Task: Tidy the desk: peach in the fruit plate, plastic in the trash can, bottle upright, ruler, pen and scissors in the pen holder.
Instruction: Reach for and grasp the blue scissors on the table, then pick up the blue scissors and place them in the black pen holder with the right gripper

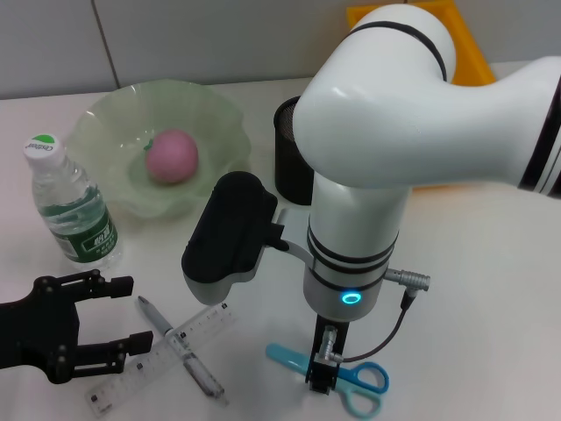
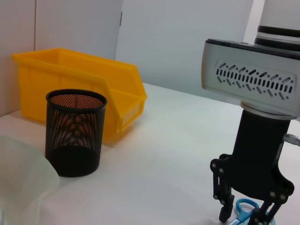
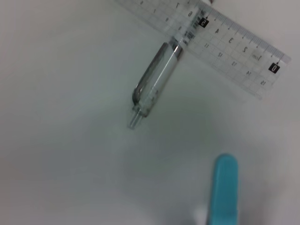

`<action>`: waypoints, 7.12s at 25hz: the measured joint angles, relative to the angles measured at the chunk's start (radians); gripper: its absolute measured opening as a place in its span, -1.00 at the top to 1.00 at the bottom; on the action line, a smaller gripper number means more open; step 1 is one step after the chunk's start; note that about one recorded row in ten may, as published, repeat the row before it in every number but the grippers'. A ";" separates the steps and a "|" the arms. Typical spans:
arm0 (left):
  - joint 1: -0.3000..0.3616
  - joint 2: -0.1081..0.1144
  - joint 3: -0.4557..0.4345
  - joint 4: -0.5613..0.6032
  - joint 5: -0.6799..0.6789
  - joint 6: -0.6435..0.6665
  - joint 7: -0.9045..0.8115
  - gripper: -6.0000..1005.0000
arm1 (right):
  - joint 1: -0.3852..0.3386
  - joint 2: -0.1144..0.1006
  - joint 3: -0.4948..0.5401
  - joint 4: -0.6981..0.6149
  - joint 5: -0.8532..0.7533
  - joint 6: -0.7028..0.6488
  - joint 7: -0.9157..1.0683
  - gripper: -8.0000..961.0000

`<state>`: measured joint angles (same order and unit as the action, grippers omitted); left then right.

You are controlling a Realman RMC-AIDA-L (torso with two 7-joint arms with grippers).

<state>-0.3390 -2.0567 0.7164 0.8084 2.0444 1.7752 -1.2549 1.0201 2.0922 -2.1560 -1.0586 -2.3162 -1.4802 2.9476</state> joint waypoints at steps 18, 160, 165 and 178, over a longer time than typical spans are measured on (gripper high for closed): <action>0.001 -0.002 0.002 0.000 0.000 0.001 0.001 -0.56 | 0.000 0.000 -0.003 0.002 0.000 -0.001 0.003 0.28; -0.021 -0.009 -0.101 -0.115 -0.157 -0.054 0.014 -0.56 | -0.411 -0.003 1.199 0.367 1.028 0.368 -2.723 0.53; -0.019 -0.009 -0.101 -0.133 -0.163 -0.069 0.044 -0.56 | -0.436 -0.003 1.157 0.395 1.115 0.369 -2.963 0.53; -0.015 -0.011 -0.101 -0.166 -0.178 -0.090 0.130 -0.56 | -0.460 -0.001 1.137 0.566 1.314 0.319 -3.690 0.53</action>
<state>-0.3535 -2.0681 0.6151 0.6425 1.8665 1.6853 -1.1245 0.5597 2.0908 -1.0193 -0.4930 -1.0022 -1.1610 -0.7421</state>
